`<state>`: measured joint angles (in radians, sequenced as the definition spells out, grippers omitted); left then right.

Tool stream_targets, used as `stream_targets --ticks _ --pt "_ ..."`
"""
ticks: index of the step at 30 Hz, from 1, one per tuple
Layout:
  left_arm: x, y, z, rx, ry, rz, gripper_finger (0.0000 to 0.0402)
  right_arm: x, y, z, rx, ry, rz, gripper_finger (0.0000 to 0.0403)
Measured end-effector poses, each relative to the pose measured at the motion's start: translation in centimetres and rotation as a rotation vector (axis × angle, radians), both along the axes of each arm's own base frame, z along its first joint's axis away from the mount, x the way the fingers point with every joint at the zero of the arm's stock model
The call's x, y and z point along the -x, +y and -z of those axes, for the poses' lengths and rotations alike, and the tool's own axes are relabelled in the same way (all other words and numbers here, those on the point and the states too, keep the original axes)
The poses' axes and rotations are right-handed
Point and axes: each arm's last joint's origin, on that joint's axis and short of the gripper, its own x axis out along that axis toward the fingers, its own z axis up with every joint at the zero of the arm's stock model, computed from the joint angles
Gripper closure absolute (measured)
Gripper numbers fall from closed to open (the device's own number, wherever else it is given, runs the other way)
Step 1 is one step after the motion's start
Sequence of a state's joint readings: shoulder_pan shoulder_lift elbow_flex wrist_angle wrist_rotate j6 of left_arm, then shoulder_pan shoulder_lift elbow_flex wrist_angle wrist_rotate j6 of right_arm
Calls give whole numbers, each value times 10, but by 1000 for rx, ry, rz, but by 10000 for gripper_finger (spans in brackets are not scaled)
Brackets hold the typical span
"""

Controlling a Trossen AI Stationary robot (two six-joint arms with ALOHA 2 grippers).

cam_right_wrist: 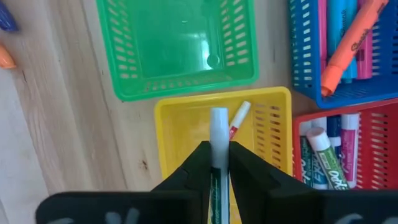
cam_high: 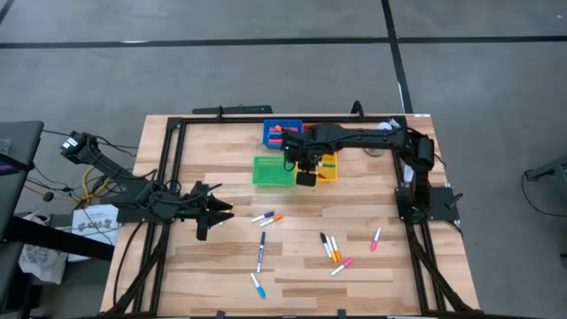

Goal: Pick & Place Markers
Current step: Put the green thin dry erase marker into the yellow bin, then put the blue thin dry erase marker into the yellow bin

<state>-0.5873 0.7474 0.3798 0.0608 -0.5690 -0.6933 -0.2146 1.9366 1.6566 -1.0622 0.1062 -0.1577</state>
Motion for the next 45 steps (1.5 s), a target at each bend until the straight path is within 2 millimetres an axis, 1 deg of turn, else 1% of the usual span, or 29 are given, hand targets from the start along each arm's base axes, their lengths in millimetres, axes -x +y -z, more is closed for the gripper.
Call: stream_targets --ticks 4,22,26,29,31,34,38,41,43,45 --pt "0 0 0 0 0 0 247 1 -4 0 0 0 11 347" --pt "0 0 0 0 0 0 247 1 -4 -1 -3 -5 20 346" --pt "0 0 0 0 0 1 247 1 -4 -1 -13 -17 71 346" --pt "0 0 0 0 0 0 247 1 -3 -1 -38 -26 180 347" --pt "0 0 0 -1 1 1 247 4 1 0 -77 2 250 347" --pt "0 -1 0 3 3 16 247 13 14 2 -156 103 306 348" --pt "0 -1 0 9 7 39 247 18 45 2 -176 202 377 348" --pt "0 -2 0 34 13 66 247 19 74 2 -110 212 422 348" --pt "1 -4 0 43 16 86 247 18 95 1 -54 186 444 348" --pt "3 -7 0 47 17 106 247 17 117 1 -40 143 450 348"
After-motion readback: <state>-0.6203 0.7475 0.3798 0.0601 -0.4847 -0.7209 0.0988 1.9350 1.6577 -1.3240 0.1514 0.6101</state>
